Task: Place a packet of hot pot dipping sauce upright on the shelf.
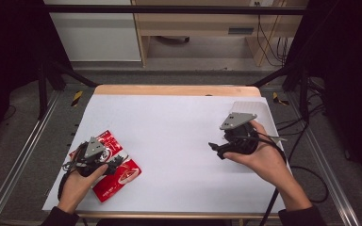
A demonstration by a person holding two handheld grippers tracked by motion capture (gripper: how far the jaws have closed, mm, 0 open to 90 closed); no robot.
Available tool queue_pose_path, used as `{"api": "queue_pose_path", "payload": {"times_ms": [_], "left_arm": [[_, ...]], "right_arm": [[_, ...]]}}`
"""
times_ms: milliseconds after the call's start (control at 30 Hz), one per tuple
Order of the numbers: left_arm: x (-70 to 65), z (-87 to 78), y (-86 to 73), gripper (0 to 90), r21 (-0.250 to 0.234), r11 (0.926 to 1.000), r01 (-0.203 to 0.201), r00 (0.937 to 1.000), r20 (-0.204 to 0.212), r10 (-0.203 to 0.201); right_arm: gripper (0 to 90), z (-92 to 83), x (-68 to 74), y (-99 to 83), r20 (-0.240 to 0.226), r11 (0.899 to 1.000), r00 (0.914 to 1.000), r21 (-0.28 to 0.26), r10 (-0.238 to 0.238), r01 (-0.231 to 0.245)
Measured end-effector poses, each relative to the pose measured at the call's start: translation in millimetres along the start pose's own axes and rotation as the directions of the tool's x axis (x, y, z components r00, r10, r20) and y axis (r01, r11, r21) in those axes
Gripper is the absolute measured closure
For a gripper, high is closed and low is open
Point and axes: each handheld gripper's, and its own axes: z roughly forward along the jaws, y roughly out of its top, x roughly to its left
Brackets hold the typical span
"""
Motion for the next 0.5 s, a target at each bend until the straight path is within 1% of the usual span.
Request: {"api": "queue_pose_path", "payload": {"times_ms": [100, 200, 233, 267, 367, 500], "left_arm": [[3.2, -3.1, 0.0, 7.1, -0.002, 1.0, 0.0, 0.9999, -0.015, 0.0], [7.0, -5.4, -1.5, 7.1, 0.003, 1.0, 0.006, 0.9996, -0.029, -0.006], [8.4, -6.1, -2.2, 7.3, 0.002, 0.9999, 0.011, 0.9994, -0.034, -0.01], [10.0, -7.0, -2.8, 7.3, 0.004, 0.9999, 0.013, 0.9992, -0.038, -0.013], [15.4, -10.9, -4.4, 7.5, 0.004, 0.9999, 0.017, 0.998, -0.062, -0.016], [24.7, -16.4, -8.5, 7.8, 0.007, 0.9995, 0.031, 0.9947, -0.099, -0.03]], "right_arm": [[18.2, 5.3, 14.4, -1.5, -0.009, 0.999, 0.9999, -0.031, 0.009, -0.009], [18.0, 13.3, 28.1, -5.2, -0.001, 0.999, 0.9998, -0.046, 0.018, -0.018], [18.0, 19.1, 36.6, -9.1, 0.004, 0.999, 0.9998, -0.047, 0.02, -0.02], [18.0, 19.1, 36.6, -9.1, 0.004, 0.999, 0.9998, -0.047, 0.02, -0.02], [18.0, 26.9, 48.1, -14.8, 0.011, 0.999, 0.9997, -0.043, 0.022, -0.021], [17.2, 38.6, 62.6, -24.6, -0.012, 0.999, 0.9992, -0.033, 0.038, -0.038]]}}
